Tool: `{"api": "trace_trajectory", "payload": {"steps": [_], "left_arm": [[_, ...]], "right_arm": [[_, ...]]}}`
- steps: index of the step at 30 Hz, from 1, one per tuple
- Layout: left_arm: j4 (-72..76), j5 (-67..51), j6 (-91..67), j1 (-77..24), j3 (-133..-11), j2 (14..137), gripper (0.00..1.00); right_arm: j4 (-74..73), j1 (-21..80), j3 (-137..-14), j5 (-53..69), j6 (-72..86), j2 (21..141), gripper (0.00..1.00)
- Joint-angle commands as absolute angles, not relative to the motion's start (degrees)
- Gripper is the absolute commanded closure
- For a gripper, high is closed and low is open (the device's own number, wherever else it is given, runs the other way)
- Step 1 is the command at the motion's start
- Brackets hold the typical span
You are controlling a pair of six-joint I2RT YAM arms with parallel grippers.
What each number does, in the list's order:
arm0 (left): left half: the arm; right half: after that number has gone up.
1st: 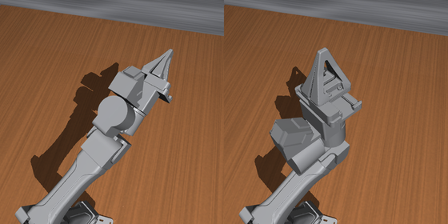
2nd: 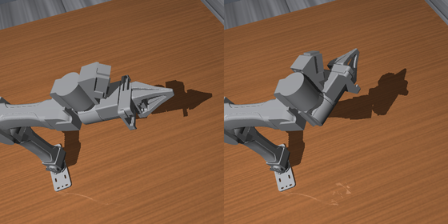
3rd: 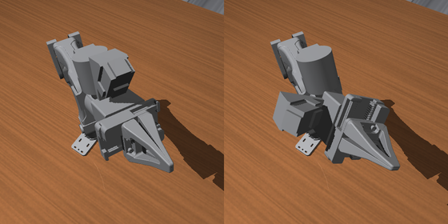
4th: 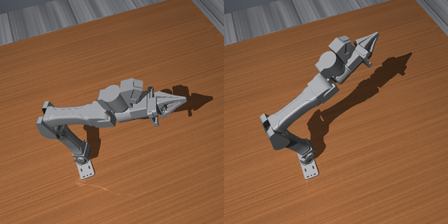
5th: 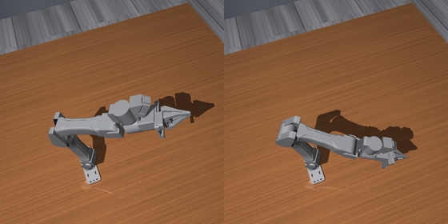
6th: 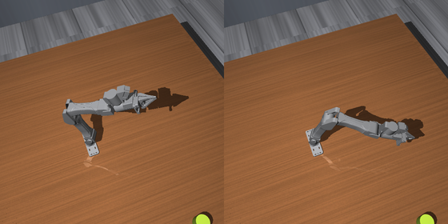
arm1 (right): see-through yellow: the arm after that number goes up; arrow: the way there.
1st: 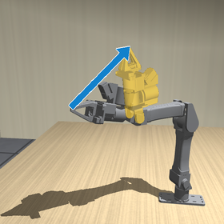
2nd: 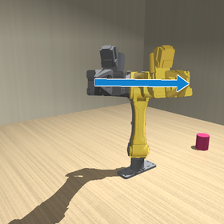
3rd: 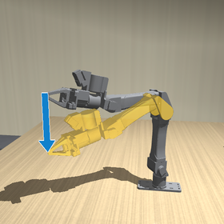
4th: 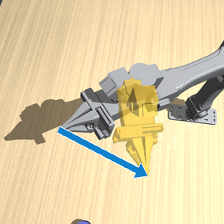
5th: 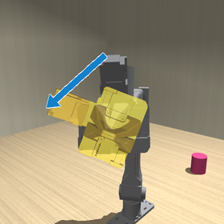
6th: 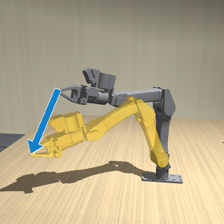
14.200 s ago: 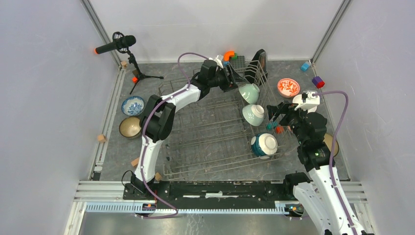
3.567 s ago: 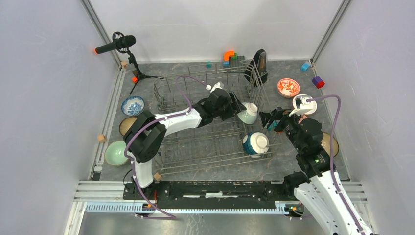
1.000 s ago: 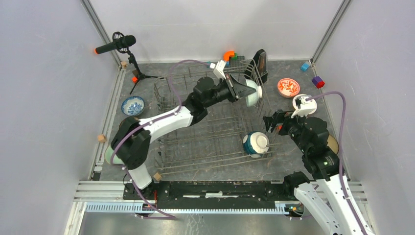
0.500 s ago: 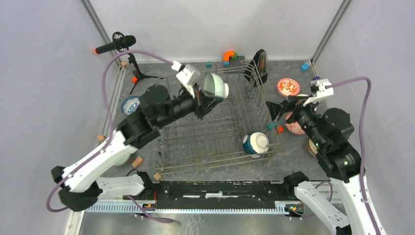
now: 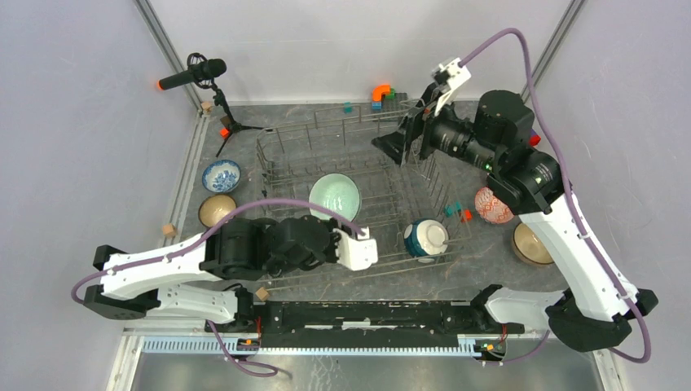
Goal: Unload the bowls from the dish rack
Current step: Place the bowl with the bowl.
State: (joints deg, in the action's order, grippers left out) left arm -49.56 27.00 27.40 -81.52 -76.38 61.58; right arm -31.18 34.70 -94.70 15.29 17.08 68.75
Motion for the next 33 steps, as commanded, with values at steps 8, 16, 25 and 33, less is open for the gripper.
{"api": "trace_trajectory", "payload": {"steps": [8, 16, 25, 33], "left_arm": [[-64.4, 20.8, 44.2, -86.6, -80.6, 60.9, 0.98], [-70.9, 16.2, 45.2, -86.5, -86.6, 66.1, 0.98], [-71.5, 18.2, 44.0, -86.5, -86.3, 65.8, 0.98], [-71.5, 18.3, 43.1, -86.6, -85.7, 66.1, 0.98]], "right_arm": [[-44.2, 54.8, -91.8, 1.7, 11.3, 66.9, 0.14], [-48.2, 61.5, -94.7, -3.9, 12.1, 73.5, 0.2], [-52.1, 61.9, -95.7, -7.7, 11.0, 76.4, 0.32], [-51.9, 62.2, -94.7, -5.8, 12.5, 77.7, 0.43]]}}
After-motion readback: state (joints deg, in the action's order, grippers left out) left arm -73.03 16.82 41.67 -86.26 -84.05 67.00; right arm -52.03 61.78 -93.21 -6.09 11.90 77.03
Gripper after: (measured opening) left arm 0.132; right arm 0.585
